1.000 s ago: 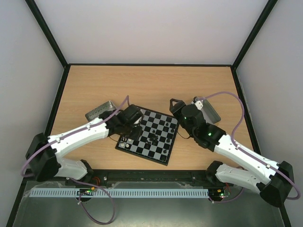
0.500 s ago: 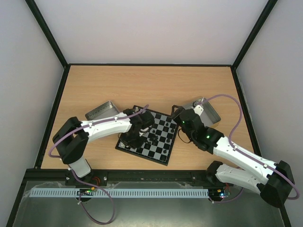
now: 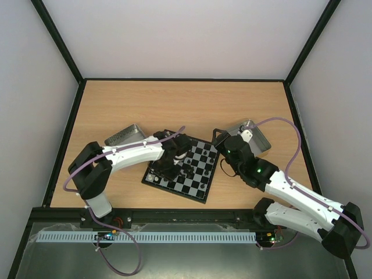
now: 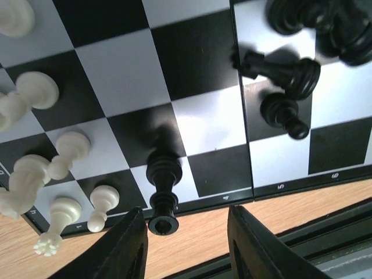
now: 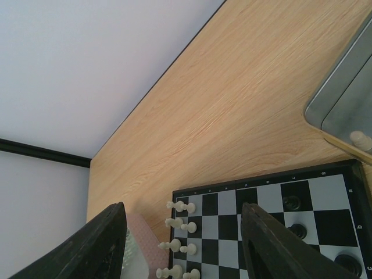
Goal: Set up the chess pieces on the board
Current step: Place the chess piece on the chessboard, then pick up the chess piece from the chessboard.
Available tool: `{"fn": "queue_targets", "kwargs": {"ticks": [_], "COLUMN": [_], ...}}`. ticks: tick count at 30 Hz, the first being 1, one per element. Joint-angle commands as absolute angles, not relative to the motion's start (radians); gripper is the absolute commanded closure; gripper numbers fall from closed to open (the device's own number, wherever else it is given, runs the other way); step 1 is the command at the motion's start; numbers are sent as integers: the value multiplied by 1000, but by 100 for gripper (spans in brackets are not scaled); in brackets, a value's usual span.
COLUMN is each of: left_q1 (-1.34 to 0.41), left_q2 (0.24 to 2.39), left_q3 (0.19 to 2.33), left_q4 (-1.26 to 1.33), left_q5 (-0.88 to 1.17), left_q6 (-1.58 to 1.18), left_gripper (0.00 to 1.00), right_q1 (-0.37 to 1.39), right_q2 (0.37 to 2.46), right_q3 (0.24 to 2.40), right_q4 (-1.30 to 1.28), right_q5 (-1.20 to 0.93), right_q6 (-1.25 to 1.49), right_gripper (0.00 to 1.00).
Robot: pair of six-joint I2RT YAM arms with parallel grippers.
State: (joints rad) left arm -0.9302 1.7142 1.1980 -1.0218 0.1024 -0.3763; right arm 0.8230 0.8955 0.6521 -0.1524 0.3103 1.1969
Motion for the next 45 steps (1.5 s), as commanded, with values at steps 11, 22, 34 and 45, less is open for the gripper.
{"fn": "queue_targets", "kwargs": {"ticks": [11,22,34,45], "left_q1": [-915,-915,-925,-1002], "left_q2": [1574,1581,1555,1621], "left_q3": [1070,1033,1066,1267], "left_q4": [-862,-828,-834,-853], "left_q5": [10,9,23,46], "left_q6": [-557,-562,-545,-525], "left_gripper": [55,72,88,87], "right_q1": [823,825,824,823], "right_q2": [909,905,871,773], "right_q3": [638,637,633,638], "right_q4": [-150,-158,-185,-286], "right_q5": [323,324,361,476], "right_q6": [1204,1209,1211,1219], "right_gripper": [47,47,48,48]}}
